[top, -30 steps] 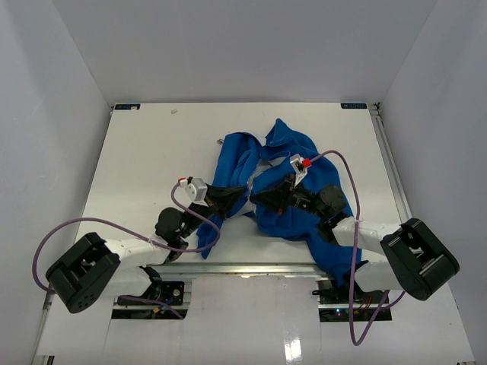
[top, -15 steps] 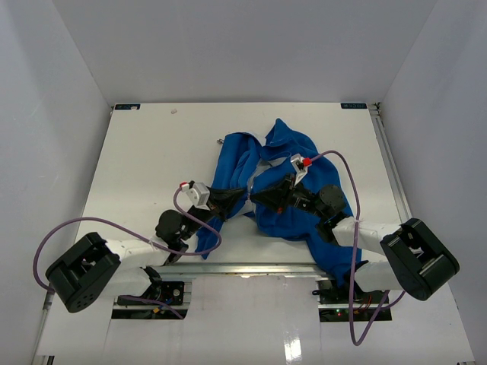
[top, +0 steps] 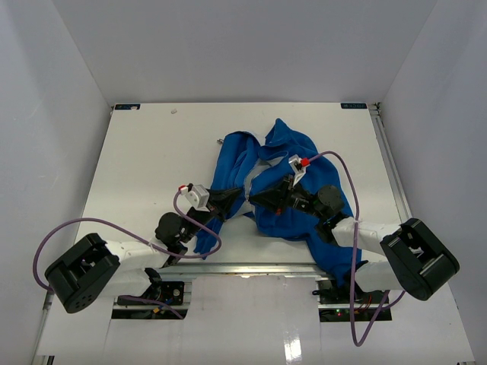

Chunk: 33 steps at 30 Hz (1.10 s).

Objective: Zip up the jacket

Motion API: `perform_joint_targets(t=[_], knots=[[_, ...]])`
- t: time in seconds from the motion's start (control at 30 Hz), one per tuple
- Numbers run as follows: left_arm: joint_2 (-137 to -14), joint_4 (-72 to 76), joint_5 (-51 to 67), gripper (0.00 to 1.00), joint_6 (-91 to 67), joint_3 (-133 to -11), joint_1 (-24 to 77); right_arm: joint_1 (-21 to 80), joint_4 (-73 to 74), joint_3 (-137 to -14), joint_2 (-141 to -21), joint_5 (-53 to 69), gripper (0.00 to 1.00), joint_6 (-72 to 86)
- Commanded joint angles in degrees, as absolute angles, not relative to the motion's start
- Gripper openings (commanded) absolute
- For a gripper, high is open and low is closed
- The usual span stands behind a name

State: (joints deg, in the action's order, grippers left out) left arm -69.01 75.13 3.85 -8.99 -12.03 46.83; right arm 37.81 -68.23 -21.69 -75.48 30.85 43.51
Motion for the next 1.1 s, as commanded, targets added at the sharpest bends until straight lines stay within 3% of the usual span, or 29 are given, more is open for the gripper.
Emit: perform_joint_targets(t=[0.0,1.07], knots=[[-67.8,81.5,2.8,0.0,-7.6,-11.7,47.4,38.8,-68.5,-23.3,-75.5,30.3,0.08,43.9],[-67.7,83.7,7.6,0.0,-6.2,-10.5,47.7,38.9,-69.6,-23.5,-76.0,28.8,0.08,44.8]])
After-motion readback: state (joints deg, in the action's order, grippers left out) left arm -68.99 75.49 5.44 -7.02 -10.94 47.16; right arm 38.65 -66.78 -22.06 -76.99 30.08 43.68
